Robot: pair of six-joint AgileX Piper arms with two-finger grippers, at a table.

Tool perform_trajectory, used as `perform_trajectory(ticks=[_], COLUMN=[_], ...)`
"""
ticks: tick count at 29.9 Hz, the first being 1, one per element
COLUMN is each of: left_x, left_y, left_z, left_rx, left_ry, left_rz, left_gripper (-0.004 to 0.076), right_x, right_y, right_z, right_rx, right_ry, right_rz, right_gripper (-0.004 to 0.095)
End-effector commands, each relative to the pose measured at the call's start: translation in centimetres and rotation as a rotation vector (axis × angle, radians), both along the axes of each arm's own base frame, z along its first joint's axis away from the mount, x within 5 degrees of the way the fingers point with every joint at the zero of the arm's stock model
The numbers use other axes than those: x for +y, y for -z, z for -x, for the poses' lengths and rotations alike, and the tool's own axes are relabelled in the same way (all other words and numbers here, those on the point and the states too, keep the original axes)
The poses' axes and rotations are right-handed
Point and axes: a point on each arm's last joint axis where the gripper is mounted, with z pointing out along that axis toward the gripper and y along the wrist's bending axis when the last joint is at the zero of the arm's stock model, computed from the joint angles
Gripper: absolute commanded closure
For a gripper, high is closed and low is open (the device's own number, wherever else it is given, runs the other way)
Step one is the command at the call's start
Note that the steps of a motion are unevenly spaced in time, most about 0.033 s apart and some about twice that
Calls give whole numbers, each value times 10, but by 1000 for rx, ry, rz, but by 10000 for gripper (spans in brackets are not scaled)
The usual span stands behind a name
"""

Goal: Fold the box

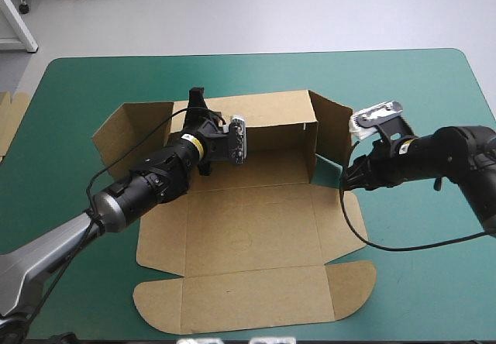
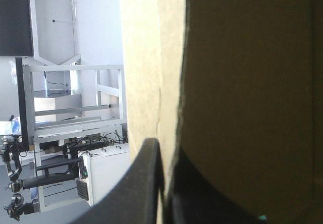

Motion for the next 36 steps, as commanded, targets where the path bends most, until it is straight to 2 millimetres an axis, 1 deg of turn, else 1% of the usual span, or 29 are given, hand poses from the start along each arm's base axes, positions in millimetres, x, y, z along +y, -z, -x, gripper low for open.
perform_trajectory(ticks=[1, 4, 7, 10, 13, 16, 21, 25, 28, 32, 35, 36], left_x=[3, 3, 3, 3, 3, 3, 3, 3, 3, 3, 3, 3], left_y=[-5, -5, -5, -5, -5, -5, -5, -4, -4, -4, -4, -4], left_z=[2, 2, 2, 2, 2, 2, 2, 2, 2, 2, 2, 2], left_rx=[26, 26, 26, 26, 26, 26, 26, 28, 28, 28, 28, 28], left_ry=[-49, -49, -49, -49, -49, -49, -49, -52, -52, -52, -52, -53], left_rz=[50, 50, 50, 50, 50, 50, 50, 48, 48, 48, 48, 47], left_gripper=[734, 734, 734, 734, 734, 734, 734, 734, 734, 734, 734, 734], right_x=[-20, -37, -55, -66, -68, -69, -76, -79, -73, -46, -33, -32], right_y=[-21, -30, -43, -50, -47, -46, -39, -29, -23, -10, -6, -5], right_z=[0, -7, -13, -24, -45, -68, -106, -128, -142, -155, -159, -160], right_rx=[-98, -149, -218, -244, -194, -181, -156, -135, -118, -113, -134, -131], right_ry=[97, 169, 228, 250, 221, 212, 233, 243, 228, 172, 158, 156], right_rz=[-22, -64, -151, -240, -296, -325, -328, -332, -312, -244, -220, -220], right_gripper=[534, 534, 534, 534, 534, 534, 535, 535, 544, 557, 557, 557])
